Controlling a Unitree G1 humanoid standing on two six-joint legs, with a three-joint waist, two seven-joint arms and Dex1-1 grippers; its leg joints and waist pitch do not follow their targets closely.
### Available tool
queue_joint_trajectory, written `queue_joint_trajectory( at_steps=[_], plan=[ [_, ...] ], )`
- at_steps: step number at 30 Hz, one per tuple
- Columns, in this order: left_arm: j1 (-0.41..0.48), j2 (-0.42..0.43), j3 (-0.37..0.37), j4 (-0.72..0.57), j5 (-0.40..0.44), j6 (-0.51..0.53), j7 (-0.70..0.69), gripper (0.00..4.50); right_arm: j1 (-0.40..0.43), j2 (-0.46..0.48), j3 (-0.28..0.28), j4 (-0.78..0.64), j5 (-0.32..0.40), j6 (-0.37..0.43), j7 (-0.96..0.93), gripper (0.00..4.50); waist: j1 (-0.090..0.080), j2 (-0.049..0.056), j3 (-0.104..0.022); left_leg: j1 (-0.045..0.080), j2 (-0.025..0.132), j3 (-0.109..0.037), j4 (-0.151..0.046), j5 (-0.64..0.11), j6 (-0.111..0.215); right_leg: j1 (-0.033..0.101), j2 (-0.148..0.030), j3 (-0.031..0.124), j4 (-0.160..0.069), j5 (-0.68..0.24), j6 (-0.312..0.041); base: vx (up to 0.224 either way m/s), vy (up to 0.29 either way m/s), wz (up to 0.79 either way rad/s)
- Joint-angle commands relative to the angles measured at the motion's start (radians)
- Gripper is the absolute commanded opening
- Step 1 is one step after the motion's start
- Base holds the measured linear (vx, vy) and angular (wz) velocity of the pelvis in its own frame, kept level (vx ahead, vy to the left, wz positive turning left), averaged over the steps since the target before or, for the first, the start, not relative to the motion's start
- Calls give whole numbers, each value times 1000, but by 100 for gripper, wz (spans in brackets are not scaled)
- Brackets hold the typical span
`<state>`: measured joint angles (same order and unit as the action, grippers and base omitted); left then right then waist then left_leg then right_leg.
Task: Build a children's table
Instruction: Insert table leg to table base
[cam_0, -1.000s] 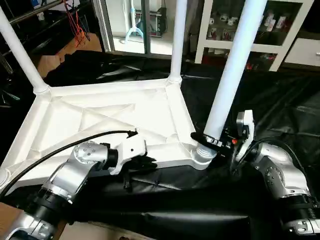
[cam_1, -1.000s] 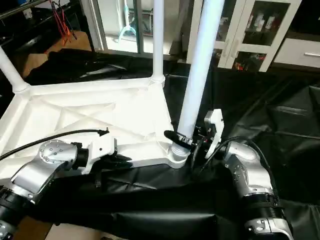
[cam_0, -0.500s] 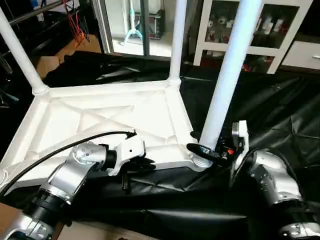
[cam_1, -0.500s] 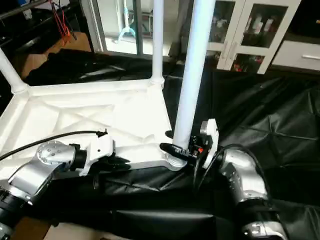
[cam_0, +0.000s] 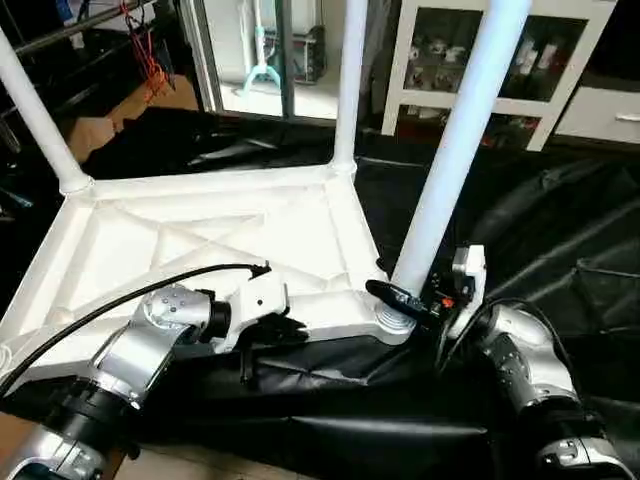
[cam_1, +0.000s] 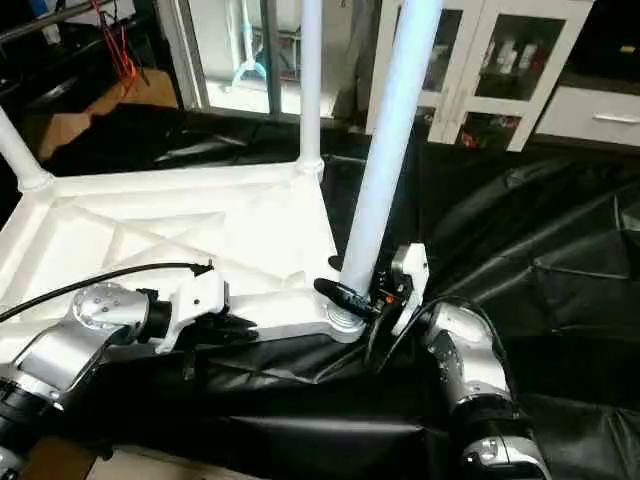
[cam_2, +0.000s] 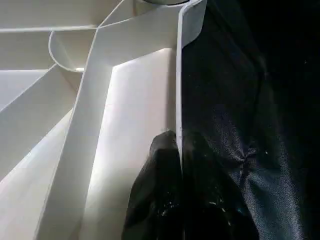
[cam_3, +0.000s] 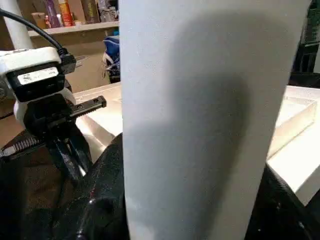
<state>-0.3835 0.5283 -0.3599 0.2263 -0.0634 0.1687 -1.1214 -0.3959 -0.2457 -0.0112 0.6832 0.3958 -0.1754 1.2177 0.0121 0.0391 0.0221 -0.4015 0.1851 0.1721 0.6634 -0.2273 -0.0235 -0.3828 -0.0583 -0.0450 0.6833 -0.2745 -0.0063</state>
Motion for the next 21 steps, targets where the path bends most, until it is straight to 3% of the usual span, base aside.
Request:
queue_joint_trajectory(
  at_steps=[1,7,16,17,20,21],
  plan=[
    [6,15,6,8,10,1,-3,0,21,-3,39,58,-58,3,24,197,5,-2,-53,22,50,-21,-73,45,151,48,-80,36,-64,265,-324,0,0,0],
    [3,14,9,11,13,0,3,0,24,-24,61,131,-108,-65,39,197,2,-2,-53,22,50,-22,-73,51,167,48,-82,34,-65,276,-327,0,0,0],
    [6,10,13,7,13,4,14,0,26,-1,32,198,-112,-100,-31,197,-6,-5,-49,27,53,-23,-85,-23,130,46,-81,36,-73,224,-327,0,0,0],
    [6,10,13,7,13,4,14,0,26,-1,32,198,-112,-100,-31,197,-6,-4,-47,27,54,-23,-86,-37,125,46,-83,36,-75,211,-328,0,0,0],
    [7,8,14,6,14,5,19,0,38,7,25,206,-107,-116,-43,197,-12,-5,-34,39,56,-24,-105,-189,54,46,-83,39,-94,44,-317,0,0,0],
    [7,7,15,6,14,5,21,0,43,11,20,209,-104,-123,-49,197,-13,-4,-35,41,55,-25,-106,-198,43,48,-83,39,-94,35,-315,0,0,0]
  ],
)
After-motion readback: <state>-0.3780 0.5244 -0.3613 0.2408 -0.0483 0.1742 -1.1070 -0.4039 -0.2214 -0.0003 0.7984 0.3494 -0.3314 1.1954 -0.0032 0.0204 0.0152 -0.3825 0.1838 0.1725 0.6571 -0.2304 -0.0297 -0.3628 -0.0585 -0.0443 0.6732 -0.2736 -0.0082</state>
